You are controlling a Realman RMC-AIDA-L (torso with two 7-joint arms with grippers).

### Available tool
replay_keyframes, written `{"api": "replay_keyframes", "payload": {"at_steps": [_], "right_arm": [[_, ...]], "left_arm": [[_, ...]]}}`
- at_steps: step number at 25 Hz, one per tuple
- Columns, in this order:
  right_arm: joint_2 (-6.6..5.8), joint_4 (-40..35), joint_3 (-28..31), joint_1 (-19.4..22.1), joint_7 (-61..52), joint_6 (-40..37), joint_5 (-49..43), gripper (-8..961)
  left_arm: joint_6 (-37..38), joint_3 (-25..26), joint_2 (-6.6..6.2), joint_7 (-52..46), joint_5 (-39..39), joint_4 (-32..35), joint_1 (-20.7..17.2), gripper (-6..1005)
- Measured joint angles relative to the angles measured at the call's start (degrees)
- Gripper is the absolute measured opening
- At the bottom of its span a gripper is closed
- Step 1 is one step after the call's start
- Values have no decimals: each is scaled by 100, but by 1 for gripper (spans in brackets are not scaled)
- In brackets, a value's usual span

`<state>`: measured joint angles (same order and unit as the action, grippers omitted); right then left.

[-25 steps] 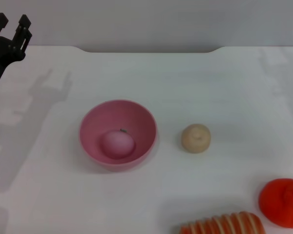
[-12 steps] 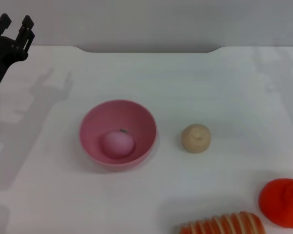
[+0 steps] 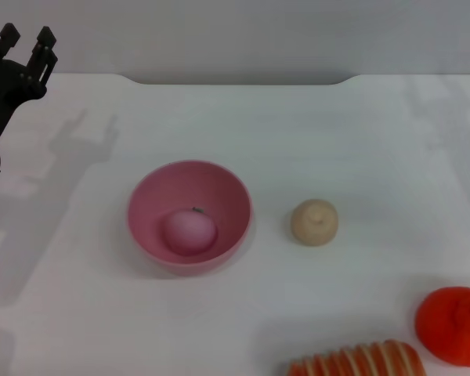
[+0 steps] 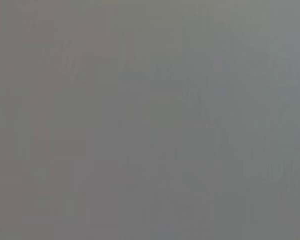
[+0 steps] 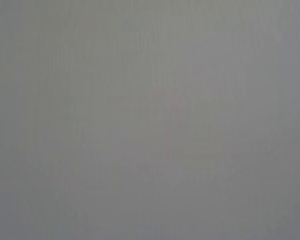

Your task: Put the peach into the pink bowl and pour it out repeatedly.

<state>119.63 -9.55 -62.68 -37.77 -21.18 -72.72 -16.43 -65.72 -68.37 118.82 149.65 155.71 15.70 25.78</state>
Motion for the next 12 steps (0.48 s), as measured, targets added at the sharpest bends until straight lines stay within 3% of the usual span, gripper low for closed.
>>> {"api": "replay_keyframes", "payload": {"at_steps": [12], "right_arm": [[0,70,-2,-77,-17,18,0,618]], "left_arm": [[-2,-1,-11,28,-6,-15,25,545]]}}
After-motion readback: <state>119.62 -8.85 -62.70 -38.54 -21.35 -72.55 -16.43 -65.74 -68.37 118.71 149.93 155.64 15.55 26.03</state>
